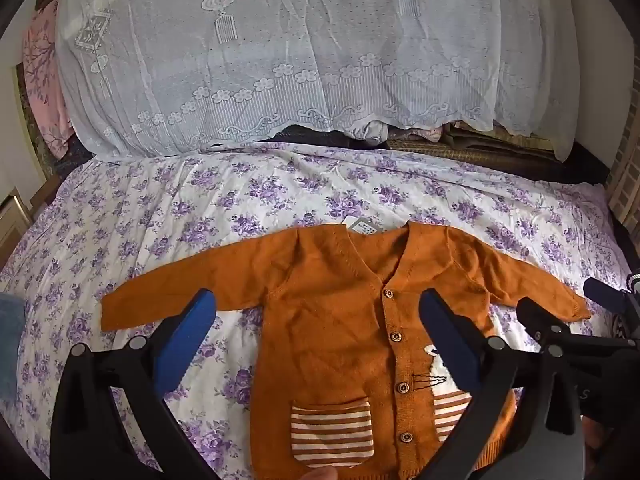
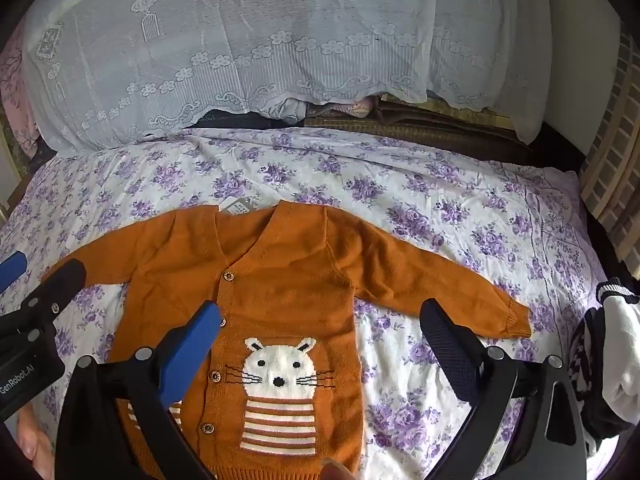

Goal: Fold small clothes

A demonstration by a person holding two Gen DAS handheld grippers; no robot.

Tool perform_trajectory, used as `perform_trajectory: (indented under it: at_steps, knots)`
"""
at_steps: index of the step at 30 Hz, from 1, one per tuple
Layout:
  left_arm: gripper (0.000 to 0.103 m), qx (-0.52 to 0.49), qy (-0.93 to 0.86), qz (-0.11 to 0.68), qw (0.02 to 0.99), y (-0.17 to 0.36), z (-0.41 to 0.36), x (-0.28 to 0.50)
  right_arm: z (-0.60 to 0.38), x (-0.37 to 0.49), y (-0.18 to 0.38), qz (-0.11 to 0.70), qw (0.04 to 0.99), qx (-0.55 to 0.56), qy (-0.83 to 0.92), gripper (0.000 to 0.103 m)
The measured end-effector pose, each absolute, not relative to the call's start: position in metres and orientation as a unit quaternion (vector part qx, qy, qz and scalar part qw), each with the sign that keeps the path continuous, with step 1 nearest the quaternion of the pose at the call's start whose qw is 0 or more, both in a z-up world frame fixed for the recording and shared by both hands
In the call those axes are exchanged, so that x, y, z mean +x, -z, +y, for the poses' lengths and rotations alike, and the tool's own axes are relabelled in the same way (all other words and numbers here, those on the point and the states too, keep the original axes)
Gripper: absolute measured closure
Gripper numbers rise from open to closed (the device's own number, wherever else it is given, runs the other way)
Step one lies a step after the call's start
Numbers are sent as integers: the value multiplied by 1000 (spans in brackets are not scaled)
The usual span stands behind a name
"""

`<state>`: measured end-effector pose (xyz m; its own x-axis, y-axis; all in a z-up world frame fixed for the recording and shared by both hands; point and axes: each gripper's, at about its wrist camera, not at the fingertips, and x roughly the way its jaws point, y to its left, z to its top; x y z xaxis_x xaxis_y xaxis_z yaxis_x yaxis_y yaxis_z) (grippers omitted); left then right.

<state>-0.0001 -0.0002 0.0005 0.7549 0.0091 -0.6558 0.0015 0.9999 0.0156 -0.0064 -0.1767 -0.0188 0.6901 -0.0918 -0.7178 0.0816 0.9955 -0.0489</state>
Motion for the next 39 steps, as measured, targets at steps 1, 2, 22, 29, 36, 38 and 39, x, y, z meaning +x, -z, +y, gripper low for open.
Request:
perform_trajectory:
  at_steps: [1, 2, 22, 29, 36, 38, 39]
  knots:
    - [4, 10, -2, 348, 937, -1, 0, 0, -176, -7, 19, 390, 920, -7, 47, 3]
    - [4, 15, -8, 343, 939, 0, -3, -3, -176, -7, 18, 390, 920, -7, 46, 3]
    - [4, 16, -11, 342, 939, -4, 3, -3, -178, -8, 18, 384, 922, -8, 47, 3]
    - [4, 17, -12, 341, 940, -3, 3, -3, -178, -10, 14, 383, 923, -7, 47, 3]
    - [4, 17, -13, 341, 940, -3, 5, -3, -179, -10, 14, 382, 923, -6, 46, 3]
    - [4, 17, -12, 342, 940, -3, 5, -3, -179, -10, 13, 382, 923, -6, 47, 3]
    - [4, 17, -12, 342, 940, -3, 5, -3, -179, -11, 13, 382, 923, -6, 47, 3]
